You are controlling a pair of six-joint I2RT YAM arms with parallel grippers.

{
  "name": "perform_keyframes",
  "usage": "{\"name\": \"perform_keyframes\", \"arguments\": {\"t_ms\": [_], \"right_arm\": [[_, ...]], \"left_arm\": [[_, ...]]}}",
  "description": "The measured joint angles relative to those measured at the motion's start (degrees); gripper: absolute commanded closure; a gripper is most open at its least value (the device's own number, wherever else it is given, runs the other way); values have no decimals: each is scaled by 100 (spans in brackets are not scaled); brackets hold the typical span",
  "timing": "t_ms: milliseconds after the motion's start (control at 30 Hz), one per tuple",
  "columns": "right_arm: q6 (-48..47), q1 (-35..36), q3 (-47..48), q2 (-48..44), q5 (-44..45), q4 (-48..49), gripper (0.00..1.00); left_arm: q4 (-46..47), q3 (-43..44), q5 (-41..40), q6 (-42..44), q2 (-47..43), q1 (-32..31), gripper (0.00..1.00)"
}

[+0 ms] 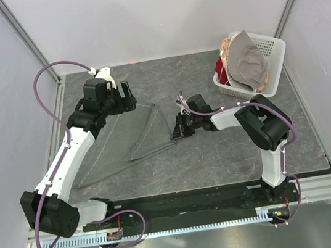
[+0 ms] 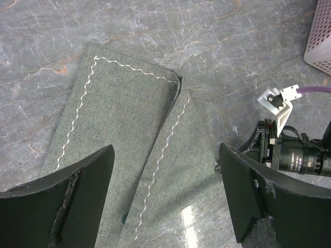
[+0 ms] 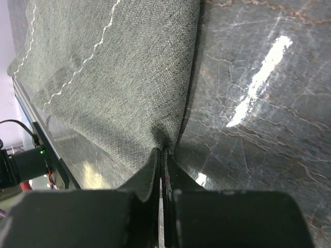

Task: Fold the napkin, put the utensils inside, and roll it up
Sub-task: Fold the napkin

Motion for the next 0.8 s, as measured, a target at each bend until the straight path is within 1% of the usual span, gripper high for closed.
{"name": "perform_keyframes", "arguments": {"t_ms": [200,333,567,800], "right_arm": [[142,-2,-46,-31,203,2,100],[275,-114,-341,-313,581,-26,100],[389,-704,-1097,-1307,1563,-577,100],[387,-1082,-1838,-2498,2428,-1482,100]], "left_arm": [[0,0,4,0,0,0,11],[0,0,11,0,0,0,11],[0,-2,48,0,0,0,11],[76,-50,295,-2,0,0,11]]}}
